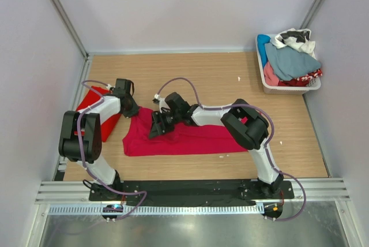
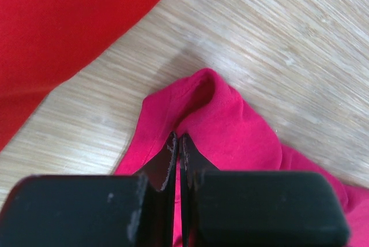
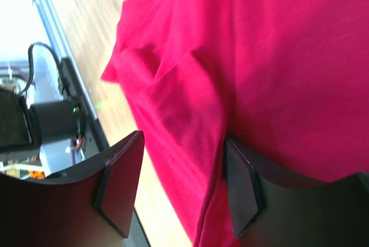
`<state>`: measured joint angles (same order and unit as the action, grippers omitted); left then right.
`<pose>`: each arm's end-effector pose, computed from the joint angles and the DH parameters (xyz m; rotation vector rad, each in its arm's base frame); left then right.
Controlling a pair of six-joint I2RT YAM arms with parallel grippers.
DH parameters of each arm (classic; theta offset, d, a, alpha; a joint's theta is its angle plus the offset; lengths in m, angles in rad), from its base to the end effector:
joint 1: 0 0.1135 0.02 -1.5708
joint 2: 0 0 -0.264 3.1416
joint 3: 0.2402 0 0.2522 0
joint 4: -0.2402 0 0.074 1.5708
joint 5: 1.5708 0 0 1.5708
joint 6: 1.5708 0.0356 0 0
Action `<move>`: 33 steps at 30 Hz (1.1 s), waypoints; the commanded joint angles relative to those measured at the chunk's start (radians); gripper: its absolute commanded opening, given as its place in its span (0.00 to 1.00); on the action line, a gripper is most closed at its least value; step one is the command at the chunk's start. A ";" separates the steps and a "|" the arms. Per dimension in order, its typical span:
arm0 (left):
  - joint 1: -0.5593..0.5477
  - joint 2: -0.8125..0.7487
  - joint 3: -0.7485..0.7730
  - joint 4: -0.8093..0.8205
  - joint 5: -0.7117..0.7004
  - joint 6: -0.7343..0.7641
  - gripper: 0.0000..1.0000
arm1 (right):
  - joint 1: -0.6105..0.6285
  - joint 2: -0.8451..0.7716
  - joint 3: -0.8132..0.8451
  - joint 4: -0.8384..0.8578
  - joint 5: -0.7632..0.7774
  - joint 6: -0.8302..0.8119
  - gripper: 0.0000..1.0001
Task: Fold and stack the t-shirts
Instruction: Fold the tshirt
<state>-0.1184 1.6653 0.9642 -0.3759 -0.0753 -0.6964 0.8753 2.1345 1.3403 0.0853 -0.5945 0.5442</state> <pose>0.3208 -0.0355 0.1677 -0.7804 2.5365 -0.1732 0.2757 0.3614 0.1366 -0.7668 2.4316 1.3431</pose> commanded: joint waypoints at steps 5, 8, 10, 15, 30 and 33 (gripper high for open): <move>0.000 0.025 0.057 0.002 0.000 0.021 0.00 | 0.042 -0.114 -0.160 0.057 -0.088 0.017 0.60; -0.001 0.033 0.064 0.002 -0.004 0.023 0.00 | 0.044 -0.174 -0.242 0.134 -0.110 0.055 0.61; -0.001 0.039 0.067 -0.003 -0.007 0.024 0.00 | 0.044 -0.220 -0.279 0.180 -0.119 0.068 0.60; -0.001 0.034 0.059 -0.004 -0.012 0.028 0.00 | 0.068 -0.278 -0.378 0.225 -0.131 0.094 0.61; 0.000 -0.093 -0.028 -0.012 -0.004 0.018 0.08 | 0.083 -0.333 -0.303 0.122 0.039 0.082 0.61; -0.001 -0.121 -0.048 -0.012 -0.009 0.012 0.12 | 0.083 -0.363 -0.262 -0.054 0.175 0.047 0.61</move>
<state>-0.1196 1.5986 0.9348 -0.3935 -0.0708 -0.6910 0.9592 1.8523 1.0176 0.1669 -0.5625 0.6262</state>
